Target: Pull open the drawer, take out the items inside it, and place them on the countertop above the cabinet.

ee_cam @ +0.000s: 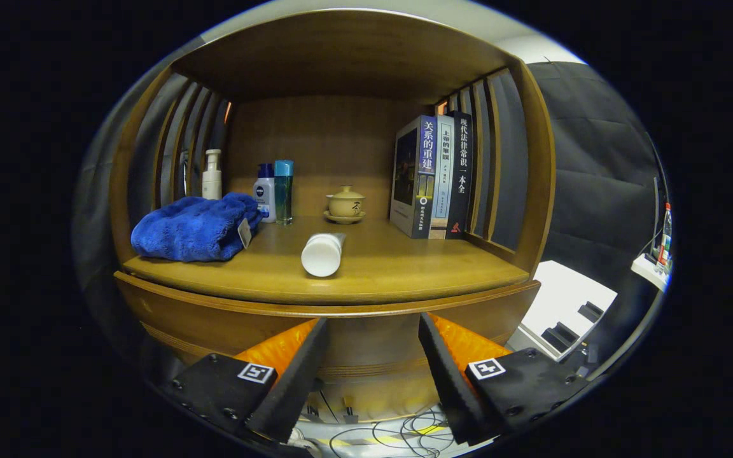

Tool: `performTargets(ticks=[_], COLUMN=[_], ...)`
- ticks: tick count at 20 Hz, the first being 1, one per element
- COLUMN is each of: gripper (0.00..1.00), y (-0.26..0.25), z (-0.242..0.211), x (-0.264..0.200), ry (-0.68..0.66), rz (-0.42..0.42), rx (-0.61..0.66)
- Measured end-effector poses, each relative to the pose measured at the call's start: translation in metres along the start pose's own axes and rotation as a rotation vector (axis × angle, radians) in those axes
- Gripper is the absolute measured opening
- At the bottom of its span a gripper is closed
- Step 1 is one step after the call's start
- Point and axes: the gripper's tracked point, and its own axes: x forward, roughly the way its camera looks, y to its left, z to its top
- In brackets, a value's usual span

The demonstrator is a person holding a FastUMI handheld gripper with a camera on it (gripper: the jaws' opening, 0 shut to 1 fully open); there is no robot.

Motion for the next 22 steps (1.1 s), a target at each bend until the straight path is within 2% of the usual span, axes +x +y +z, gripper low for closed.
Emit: performTargets(ticks=[7, 11, 14, 22], gripper=[0.97, 0.99, 0.99, 0.99], y=[-0.001, 0.001, 0.003, -0.001], z=[-0.001, -0.015, 0.017, 0.142], x=[0.002, -0.013, -0.035, -0.077], ry=[0.005, 0.123, 0.069, -0.072], rz=[0.007, 0.024, 0.036, 0.035], rx=[0.016, 0.061, 0.114, 0.09])
